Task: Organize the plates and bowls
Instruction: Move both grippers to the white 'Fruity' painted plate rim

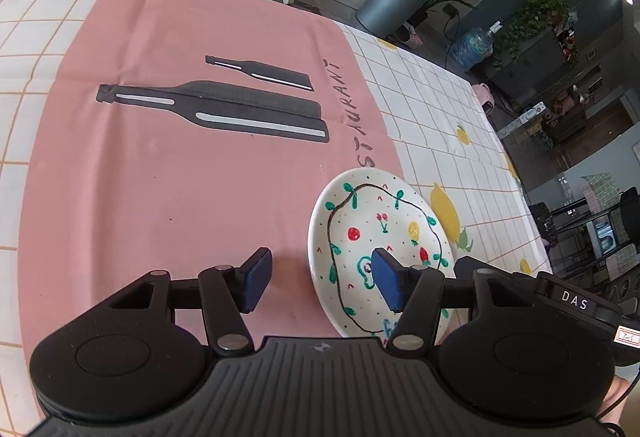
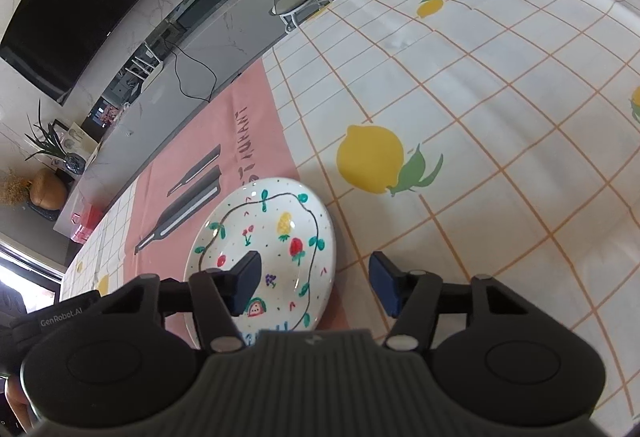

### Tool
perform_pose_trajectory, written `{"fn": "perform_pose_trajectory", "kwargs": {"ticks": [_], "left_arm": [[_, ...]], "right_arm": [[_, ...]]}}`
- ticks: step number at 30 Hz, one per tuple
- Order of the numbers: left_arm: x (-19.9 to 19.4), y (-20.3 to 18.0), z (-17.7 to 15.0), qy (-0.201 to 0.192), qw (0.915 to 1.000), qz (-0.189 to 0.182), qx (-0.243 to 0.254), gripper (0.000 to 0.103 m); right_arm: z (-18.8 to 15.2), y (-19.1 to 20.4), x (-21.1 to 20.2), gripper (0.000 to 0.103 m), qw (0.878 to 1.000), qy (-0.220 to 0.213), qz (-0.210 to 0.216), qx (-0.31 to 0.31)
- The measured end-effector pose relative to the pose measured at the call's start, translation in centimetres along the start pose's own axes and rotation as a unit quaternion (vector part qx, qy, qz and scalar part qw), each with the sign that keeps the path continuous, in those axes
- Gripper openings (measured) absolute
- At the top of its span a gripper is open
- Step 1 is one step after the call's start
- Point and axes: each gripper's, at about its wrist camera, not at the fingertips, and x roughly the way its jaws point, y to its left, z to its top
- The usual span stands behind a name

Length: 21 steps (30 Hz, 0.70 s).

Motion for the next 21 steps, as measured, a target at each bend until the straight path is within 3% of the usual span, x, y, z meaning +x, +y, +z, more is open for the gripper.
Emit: {"fn": "perform_pose_trajectory", "kwargs": {"ticks": [3, 11, 21], "left_arm": [[0.1, 0.4, -0.1, -0.014, 0.9997, -0.014, -0.017, 0.067], [0.1, 0.7, -0.1, -0.002, 0.9992, -0.028, -0.028, 0.067], [0.6, 0.0, -0.3, 0.017, 0.9982, -0.048, -0.031, 0.071]], "right_arm": [[0.2, -0.5, 0.1, 0.057, 1.000, -0.003, 0.017, 0.008], [-0.1, 0.3, 0.6, 0.057, 0.999, 0.017, 0.045, -0.022], [-1.7, 2.8, 0.7, 0.057, 0.994, 0.013, -0.003, -0.112]]}}
